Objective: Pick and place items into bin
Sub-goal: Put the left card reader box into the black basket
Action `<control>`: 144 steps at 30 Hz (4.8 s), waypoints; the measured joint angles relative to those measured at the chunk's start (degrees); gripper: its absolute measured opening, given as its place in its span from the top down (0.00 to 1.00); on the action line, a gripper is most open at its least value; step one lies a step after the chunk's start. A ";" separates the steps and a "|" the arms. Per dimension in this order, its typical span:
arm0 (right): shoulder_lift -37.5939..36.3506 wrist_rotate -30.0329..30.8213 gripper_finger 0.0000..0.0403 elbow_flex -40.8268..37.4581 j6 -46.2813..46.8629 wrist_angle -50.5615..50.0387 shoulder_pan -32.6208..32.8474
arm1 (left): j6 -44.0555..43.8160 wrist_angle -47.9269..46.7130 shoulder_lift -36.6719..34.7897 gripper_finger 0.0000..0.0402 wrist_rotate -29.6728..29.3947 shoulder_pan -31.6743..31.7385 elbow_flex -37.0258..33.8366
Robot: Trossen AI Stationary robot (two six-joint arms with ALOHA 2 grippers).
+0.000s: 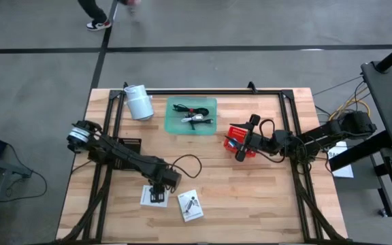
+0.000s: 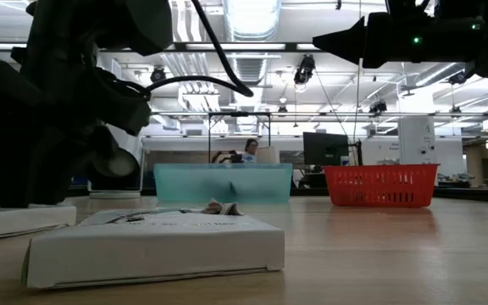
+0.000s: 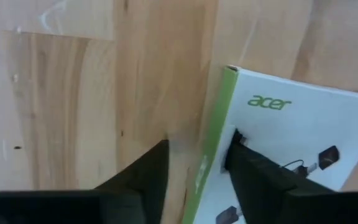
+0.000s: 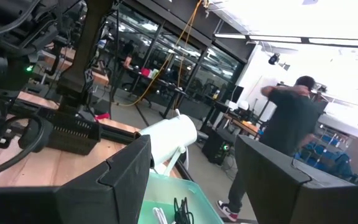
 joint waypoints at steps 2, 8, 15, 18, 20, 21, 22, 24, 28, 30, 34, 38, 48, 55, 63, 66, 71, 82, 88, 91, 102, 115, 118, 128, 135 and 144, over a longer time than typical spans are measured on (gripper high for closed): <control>0.00 0.00 0.46 0.00 -0.02 0.00 0.01 | -0.04 0.25 -0.59 0.73 0.84 -0.04 -0.10; 0.00 0.00 0.46 0.00 -0.02 0.00 0.02 | 0.09 -0.38 -1.92 0.97 3.55 -0.01 -0.33; 0.02 0.02 0.46 0.00 -0.02 -0.03 0.02 | -0.03 -1.64 -2.19 0.99 9.22 1.10 -0.35; 0.02 0.02 0.46 0.00 -0.01 -0.05 0.02 | -0.20 -4.61 -2.58 0.99 10.68 2.13 1.05; 0.02 0.02 0.46 0.00 0.01 -0.04 0.02 | 0.19 -6.41 -2.78 1.00 10.74 2.88 2.28; 0.02 0.02 0.46 0.00 0.00 -0.02 0.02 | 0.26 -6.93 -2.93 1.00 10.82 3.37 2.72; 0.02 0.02 0.46 0.00 0.00 -0.05 0.02 | 0.31 -6.98 -3.24 1.00 10.82 3.90 3.01; 0.02 0.04 0.46 0.00 0.00 -0.03 0.02 | 0.10 -6.96 -3.78 1.00 10.68 5.03 3.79; 0.02 0.03 0.46 0.00 0.01 -0.05 0.02 | -4.27 -8.81 -5.70 1.00 9.44 7.33 4.83; 0.02 0.03 0.46 0.00 0.00 -0.11 0.02 | -8.01 -10.19 -6.87 1.00 9.32 8.88 5.14; 0.02 0.04 0.46 0.00 0.00 -0.19 0.02 | -10.94 -14.49 -10.56 1.00 7.65 11.24 5.24; 0.02 0.04 0.46 0.00 0.00 -0.18 0.02 | -14.35 -19.32 -14.72 1.00 5.57 13.45 5.31; 0.02 0.07 0.46 0.00 0.20 -0.17 0.02 | -30.69 -21.46 -25.09 1.00 -10.17 15.85 5.90; 0.02 0.09 0.46 0.00 0.20 -0.19 0.02 | -37.77 -30.78 -29.35 1.00 -13.46 15.82 5.66; 0.02 0.08 0.46 0.00 0.20 -0.31 0.02 | -43.65 -42.00 -31.23 1.00 -14.36 15.82 5.46; 0.02 0.09 0.46 0.00 0.17 -0.36 0.02 | -45.19 -44.68 -31.61 1.00 -14.36 15.82 5.46; 0.02 0.09 0.46 0.00 0.17 -0.42 0.02 | -48.05 -46.19 -32.52 1.00 -14.36 15.82 5.44; 0.02 0.44 0.46 0.00 -0.02 -0.86 0.00 | -52.44 -46.25 -35.57 1.00 -16.32 15.82 1.69; 0.00 0.44 0.46 0.00 -0.05 -0.88 0.00 | -55.68 -46.24 -38.06 1.00 -16.20 15.82 -2.96; 0.00 0.44 0.46 0.00 -0.07 -0.88 0.00 | -57.75 -46.24 -38.96 1.00 -16.43 15.82 -5.29; 0.00 0.44 0.46 0.00 -0.07 -0.88 0.00 | -65.35 -46.24 -39.11 1.00 -17.44 15.84 -9.60; 0.00 0.44 0.46 0.00 -0.11 -0.88 0.00 | -66.06 -46.20 -37.60 1.00 -21.87 16.06 -10.50; 0.00 0.44 0.46 0.00 -0.09 -0.89 0.00 | -66.05 -46.02 -37.42 0.99 -21.76 16.06 -11.12; -0.02 0.45 0.46 0.00 -0.13 -0.90 0.00 | -64.22 -45.48 -37.34 0.85 -21.08 16.06 -11.50; -0.02 0.46 0.46 0.00 -0.66 -0.90 0.01 | -59.50 -45.08 -37.34 0.77 -19.77 16.06 -10.41; -0.02 0.44 0.46 0.00 -0.87 -0.90 0.00 | -52.31 -45.02 -37.34 0.75 -23.25 16.08 -6.26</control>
